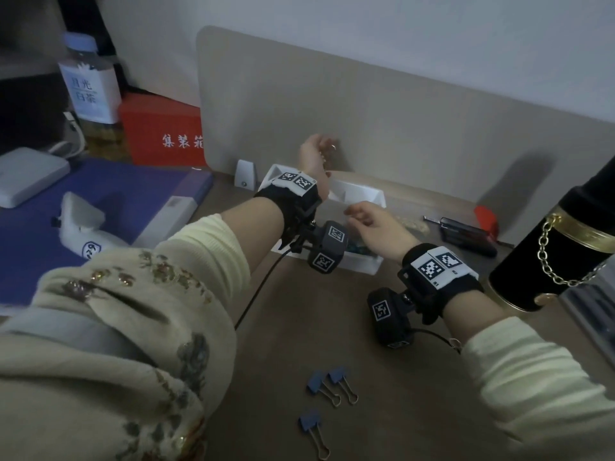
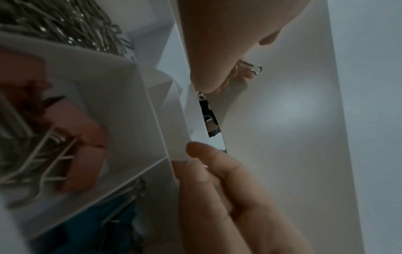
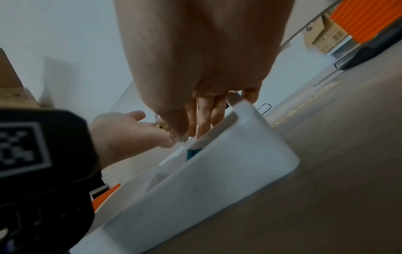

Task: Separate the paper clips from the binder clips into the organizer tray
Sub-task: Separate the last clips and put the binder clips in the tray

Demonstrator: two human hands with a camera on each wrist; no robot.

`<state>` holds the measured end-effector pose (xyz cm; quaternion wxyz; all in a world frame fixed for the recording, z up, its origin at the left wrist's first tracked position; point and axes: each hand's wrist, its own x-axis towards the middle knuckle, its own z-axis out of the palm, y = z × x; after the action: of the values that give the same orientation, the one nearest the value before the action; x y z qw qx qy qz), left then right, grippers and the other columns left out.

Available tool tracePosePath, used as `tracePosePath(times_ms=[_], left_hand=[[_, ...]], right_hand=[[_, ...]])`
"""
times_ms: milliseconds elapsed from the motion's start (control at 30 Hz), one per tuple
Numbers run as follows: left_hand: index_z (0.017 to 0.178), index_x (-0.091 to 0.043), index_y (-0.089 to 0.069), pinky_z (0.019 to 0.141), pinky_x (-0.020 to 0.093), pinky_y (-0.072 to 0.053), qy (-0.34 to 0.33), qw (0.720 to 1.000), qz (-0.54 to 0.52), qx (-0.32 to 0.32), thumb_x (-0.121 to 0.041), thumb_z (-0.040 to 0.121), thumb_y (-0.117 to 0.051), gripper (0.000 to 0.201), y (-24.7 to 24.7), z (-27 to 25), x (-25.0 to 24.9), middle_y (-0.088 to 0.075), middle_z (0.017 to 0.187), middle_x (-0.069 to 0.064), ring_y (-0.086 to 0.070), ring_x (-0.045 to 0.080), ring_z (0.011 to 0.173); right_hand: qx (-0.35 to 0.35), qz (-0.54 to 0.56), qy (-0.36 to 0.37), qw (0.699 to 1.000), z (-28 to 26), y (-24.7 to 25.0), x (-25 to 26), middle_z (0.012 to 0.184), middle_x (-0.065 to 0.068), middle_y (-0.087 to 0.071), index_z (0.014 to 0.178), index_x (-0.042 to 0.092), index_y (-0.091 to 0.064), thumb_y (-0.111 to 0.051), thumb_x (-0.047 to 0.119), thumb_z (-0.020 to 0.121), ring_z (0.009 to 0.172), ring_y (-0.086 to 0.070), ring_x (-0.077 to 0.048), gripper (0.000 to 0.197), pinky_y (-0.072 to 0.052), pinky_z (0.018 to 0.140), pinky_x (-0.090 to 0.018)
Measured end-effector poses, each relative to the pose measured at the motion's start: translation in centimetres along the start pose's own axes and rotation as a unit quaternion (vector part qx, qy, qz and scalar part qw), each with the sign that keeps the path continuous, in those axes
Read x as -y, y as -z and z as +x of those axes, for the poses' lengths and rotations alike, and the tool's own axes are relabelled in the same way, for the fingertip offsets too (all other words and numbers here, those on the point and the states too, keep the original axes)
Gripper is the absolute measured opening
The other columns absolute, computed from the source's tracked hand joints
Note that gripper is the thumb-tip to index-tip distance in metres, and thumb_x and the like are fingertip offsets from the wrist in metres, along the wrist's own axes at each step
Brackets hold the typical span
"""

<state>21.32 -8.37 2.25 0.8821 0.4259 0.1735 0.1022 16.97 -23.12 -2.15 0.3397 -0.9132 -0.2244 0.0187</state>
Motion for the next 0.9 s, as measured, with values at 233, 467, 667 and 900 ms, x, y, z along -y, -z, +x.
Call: tracePosePath(times_ms=[233, 467, 667, 900], left_hand=[[0.076, -0.017, -0.062, 0.051, 0.021, -0.027, -0.023, 0.997, 0.054, 0.047, -0.028, 0.099, -0.032, 0.039, 1.3, 0.8, 2.1, -0.059, 0.07, -0.005, -0.029, 0.008, 0.054], [0.072, -0.008, -0.063, 0.049, 0.022, -0.025, -0.036, 0.984, 0.102, 0.139, -0.03, 0.102, -0.023, 0.055, 2.4, -0.2, 2.0, -0.04, 0.061, -0.002, -0.03, 0.009, 0.051], [0.072, -0.007, -0.058, 0.051, 0.025, -0.026, -0.005, 0.965, 0.181, 0.188, -0.036, 0.101, -0.021, 0.056, 2.4, -1.7, 2.2, -0.044, 0.061, 0.002, -0.037, 0.013, 0.052], [0.073, -0.011, -0.059, 0.071, 0.029, -0.036, -0.001, 0.966, 0.219, 0.135, -0.039, 0.101, -0.023, 0.053, 2.6, -2.7, 0.9, -0.06, 0.057, 0.002, -0.055, 0.017, 0.065]], right_hand=[[0.041, -0.005, -0.01, 0.999, 0.0, 0.0, -0.4, 0.116, -0.01, -0.058, 0.12, 0.019, -0.059, -0.049, 0.028, 0.096, 0.1, -0.057, -0.018, 0.027, -0.048, 0.086, -0.029], [0.039, -0.032, -0.004, 0.999, 0.2, -0.2, -0.7, 0.119, -0.01, -0.057, 0.117, 0.018, -0.062, -0.049, 0.028, 0.096, 0.108, -0.053, -0.017, 0.027, -0.04, 0.09, -0.024], [0.044, -0.058, -0.014, 0.997, 0.5, -0.3, -0.9, 0.117, -0.011, -0.057, 0.116, 0.019, -0.063, -0.047, 0.03, 0.096, 0.114, -0.051, -0.021, 0.027, -0.04, 0.1, -0.029], [0.043, -0.094, -0.034, 0.994, -0.1, -0.1, 0.1, 0.106, 0.0, -0.063, 0.105, 0.034, -0.061, -0.041, 0.044, 0.088, 0.108, -0.055, -0.025, 0.028, -0.041, 0.098, -0.051]])
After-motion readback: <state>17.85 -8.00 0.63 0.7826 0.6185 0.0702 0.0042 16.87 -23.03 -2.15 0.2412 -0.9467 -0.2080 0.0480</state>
